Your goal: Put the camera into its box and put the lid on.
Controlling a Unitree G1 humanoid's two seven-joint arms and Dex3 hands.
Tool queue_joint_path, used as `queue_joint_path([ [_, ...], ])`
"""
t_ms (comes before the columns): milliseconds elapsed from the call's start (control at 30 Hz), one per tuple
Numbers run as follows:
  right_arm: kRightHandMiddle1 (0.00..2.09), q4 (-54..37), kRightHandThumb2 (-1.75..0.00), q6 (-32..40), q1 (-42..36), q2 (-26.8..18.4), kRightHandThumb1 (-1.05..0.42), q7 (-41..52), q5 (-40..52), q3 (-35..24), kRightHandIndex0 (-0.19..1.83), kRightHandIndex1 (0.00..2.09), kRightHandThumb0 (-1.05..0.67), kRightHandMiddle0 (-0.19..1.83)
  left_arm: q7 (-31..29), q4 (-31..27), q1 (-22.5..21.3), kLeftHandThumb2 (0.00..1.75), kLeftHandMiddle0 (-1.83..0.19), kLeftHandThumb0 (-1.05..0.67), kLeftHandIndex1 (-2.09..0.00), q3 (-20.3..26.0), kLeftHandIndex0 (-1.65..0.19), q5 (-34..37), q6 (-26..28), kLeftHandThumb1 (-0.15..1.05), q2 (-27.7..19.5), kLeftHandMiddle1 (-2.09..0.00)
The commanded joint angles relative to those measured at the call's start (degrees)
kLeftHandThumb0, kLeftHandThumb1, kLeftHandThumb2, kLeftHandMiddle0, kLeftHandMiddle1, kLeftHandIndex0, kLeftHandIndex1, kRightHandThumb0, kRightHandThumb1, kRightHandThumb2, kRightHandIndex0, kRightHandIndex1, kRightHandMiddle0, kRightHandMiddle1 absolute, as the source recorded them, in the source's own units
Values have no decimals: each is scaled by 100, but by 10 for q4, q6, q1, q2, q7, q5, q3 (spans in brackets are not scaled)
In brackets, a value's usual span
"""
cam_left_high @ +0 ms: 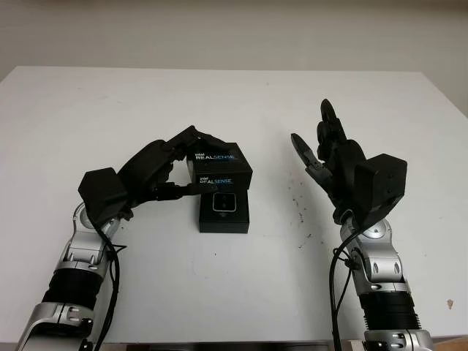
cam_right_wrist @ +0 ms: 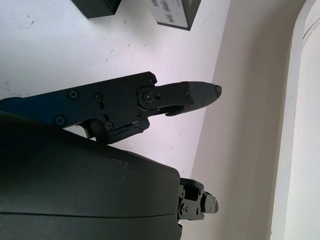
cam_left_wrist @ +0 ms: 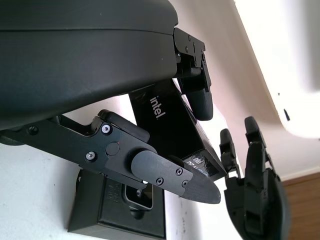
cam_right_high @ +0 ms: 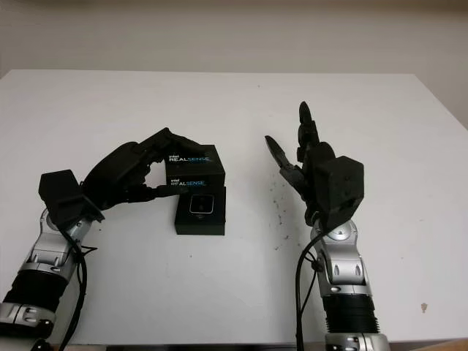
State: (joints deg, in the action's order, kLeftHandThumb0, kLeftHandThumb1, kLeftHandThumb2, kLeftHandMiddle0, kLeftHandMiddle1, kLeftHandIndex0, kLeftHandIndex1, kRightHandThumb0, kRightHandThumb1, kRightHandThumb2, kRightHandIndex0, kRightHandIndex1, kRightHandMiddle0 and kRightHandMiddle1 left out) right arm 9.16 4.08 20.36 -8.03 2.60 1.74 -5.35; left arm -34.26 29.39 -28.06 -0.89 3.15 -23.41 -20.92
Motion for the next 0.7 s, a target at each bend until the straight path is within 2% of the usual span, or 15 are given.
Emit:
queue_joint_path([
  [0, 6, 3, -22, -10, 2, -7, -105, 1, -2, -4, -10, 6, -48, -6, 2, 15, -22, 15, -36, -32, -179, -7, -33, -8, -17, 105, 5, -203],
  [167, 6, 4, -22, -14, 0, -7, -105, 2, 1, -7, -10, 6, -47, -6, -3, 45, -38, 14, -37, -32, -185, -21, -33, -25, -53, 105, 9, -209],
  [300, 6, 5, -22, -18, 1, -7, -105, 3, 2, -10, -11, 6, -46, -6, -1, 74, -49, 14, -52, -32, -189, -29, -36, -38, -85, 104, 11, -209],
  [500, 6, 5, -21, -19, 0, -8, -105, 3, 0, -11, -10, 6, -47, -5, -5, 90, -54, 15, -59, -34, -195, -40, -39, -45, -90, 105, 12, -209],
  [667, 6, 9, -20, -23, 0, -12, -105, 5, 0, -12, -10, 6, -47, -4, -41, 93, -57, 20, -65, -33, -204, -43, -39, -27, -78, 104, 13, -209],
])
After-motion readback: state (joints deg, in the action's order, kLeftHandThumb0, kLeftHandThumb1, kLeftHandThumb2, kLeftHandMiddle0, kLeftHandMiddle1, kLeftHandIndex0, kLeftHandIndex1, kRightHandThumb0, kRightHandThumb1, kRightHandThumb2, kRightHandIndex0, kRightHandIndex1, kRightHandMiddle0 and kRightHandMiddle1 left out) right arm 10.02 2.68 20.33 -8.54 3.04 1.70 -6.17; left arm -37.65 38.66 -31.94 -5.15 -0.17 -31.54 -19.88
